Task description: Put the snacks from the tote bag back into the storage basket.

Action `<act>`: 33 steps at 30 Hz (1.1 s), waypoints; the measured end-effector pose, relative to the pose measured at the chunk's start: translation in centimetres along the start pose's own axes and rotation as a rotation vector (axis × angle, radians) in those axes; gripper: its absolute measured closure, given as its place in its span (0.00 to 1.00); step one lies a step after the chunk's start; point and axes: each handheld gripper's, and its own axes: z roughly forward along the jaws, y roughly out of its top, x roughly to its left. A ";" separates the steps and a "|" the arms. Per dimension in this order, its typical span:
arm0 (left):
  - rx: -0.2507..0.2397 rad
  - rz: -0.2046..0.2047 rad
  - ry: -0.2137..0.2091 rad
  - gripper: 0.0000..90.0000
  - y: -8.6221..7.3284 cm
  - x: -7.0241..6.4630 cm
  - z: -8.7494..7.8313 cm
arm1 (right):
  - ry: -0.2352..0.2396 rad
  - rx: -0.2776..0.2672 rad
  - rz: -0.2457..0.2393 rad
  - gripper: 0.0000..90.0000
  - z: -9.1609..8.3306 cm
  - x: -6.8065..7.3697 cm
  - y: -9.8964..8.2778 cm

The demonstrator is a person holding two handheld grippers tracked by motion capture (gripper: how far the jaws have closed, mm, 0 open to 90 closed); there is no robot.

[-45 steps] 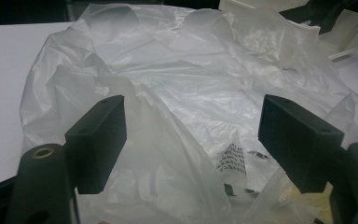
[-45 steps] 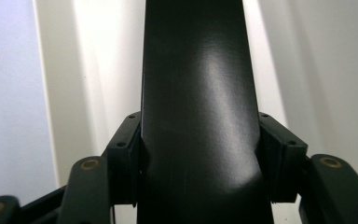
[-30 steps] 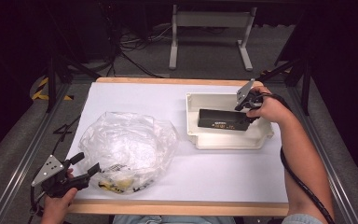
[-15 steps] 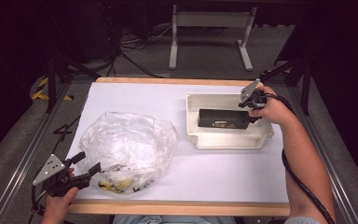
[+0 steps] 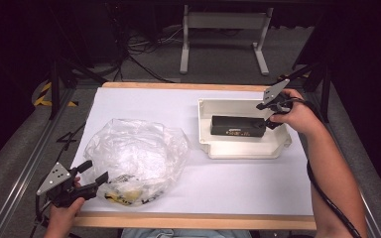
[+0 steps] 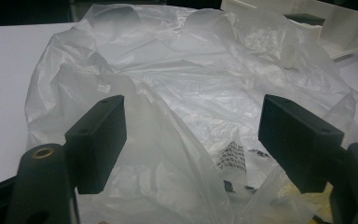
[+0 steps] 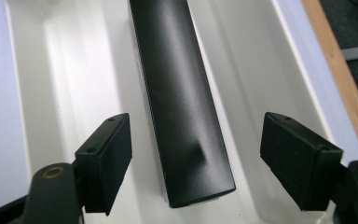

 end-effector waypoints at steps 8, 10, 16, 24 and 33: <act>-0.004 -0.004 -0.007 0.27 0.1 0.0 0.2 | -0.060 -0.108 0.094 0.15 -2.9 2.0 1.0; 0.000 -0.002 -0.009 0.27 0.2 0.0 0.2 | -0.071 -0.147 0.145 0.13 -3.6 2.8 1.0; -0.007 -0.003 -0.009 0.27 0.1 0.0 0.2 | -0.115 -0.241 0.249 0.11 -5.4 5.2 1.1; 0.000 0.000 -0.012 0.27 0.2 -0.1 0.4 | -0.113 -0.317 0.313 0.08 -6.6 8.7 0.6; -0.002 0.005 -0.017 0.27 0.3 -0.1 0.6 | -0.142 -0.337 0.355 0.06 -6.2 12.2 -0.5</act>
